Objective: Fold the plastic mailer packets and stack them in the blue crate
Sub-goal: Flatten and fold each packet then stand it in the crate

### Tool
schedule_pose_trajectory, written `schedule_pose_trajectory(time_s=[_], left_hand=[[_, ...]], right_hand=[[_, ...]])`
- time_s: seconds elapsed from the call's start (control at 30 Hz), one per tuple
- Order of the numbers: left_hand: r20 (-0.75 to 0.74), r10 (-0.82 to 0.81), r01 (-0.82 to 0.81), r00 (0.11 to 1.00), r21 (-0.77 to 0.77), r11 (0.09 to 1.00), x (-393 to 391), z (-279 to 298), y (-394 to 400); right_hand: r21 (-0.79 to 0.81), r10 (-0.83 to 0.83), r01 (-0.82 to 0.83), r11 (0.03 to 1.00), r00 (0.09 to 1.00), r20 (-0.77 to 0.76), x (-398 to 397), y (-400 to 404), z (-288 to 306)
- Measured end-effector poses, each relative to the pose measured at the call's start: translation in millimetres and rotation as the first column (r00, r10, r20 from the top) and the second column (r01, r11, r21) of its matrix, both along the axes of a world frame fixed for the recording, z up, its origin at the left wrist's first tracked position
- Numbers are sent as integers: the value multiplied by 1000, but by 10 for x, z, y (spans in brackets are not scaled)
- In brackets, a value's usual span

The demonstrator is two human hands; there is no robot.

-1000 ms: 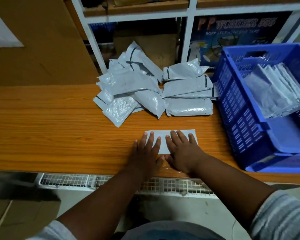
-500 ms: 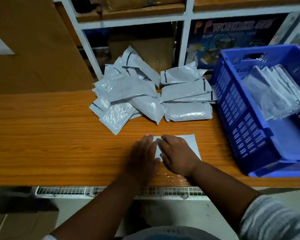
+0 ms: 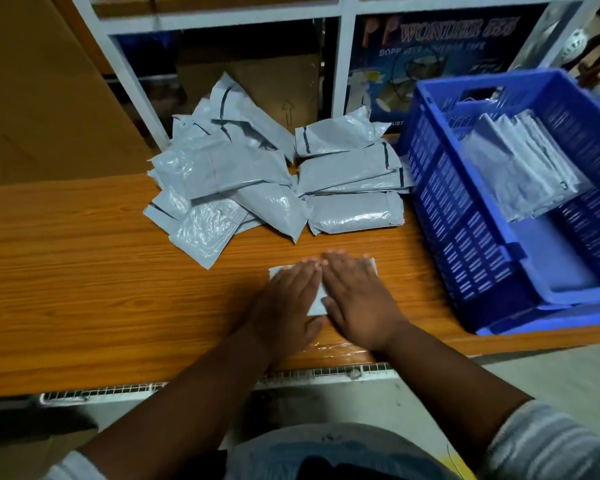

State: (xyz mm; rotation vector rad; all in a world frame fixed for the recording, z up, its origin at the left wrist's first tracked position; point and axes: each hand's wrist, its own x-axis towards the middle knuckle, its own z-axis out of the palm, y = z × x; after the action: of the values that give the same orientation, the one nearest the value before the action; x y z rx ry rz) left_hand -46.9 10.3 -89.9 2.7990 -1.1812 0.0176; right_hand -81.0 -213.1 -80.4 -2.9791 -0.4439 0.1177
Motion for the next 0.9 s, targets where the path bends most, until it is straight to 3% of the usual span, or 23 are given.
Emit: schedule_pose_trajectory(time_s=[0.13, 0.33, 0.4, 0.47, 0.57, 0.73, 0.8, 0.9], left_hand=[[-28, 18, -16, 999, 86, 996, 99, -129, 217], [10, 99, -100, 995, 145, 984, 163, -28, 894], [-11, 104, -103, 995, 58, 993, 151, 87, 688], [-48, 11, -12, 999, -31, 999, 159, 149, 365], [-107, -39, 38, 994, -5, 999, 151, 36, 157], [-71, -14, 18, 997, 64, 998, 237, 21, 667], [-152, -10, 33, 988, 154, 988, 313, 210, 562], [-176, 60, -12, 983, 259, 966, 471, 450, 276]], right_hand=[[-31, 10, -12, 999, 999, -46, 14, -33, -97], [-26, -197, 195, 980, 973, -118, -159, -683, -17], [-11, -146, 146, 989, 986, -74, -121, -524, 42], [24, 27, -26, 999, 999, -45, -29, -220, 35], [31, 219, -218, 976, 974, -57, 64, 112, -72], [31, 122, -120, 992, 989, -82, 88, -97, 41], [44, 88, -85, 995, 993, -81, 153, -98, 159], [-62, 66, -77, 995, 983, -171, 407, 39, 376]])
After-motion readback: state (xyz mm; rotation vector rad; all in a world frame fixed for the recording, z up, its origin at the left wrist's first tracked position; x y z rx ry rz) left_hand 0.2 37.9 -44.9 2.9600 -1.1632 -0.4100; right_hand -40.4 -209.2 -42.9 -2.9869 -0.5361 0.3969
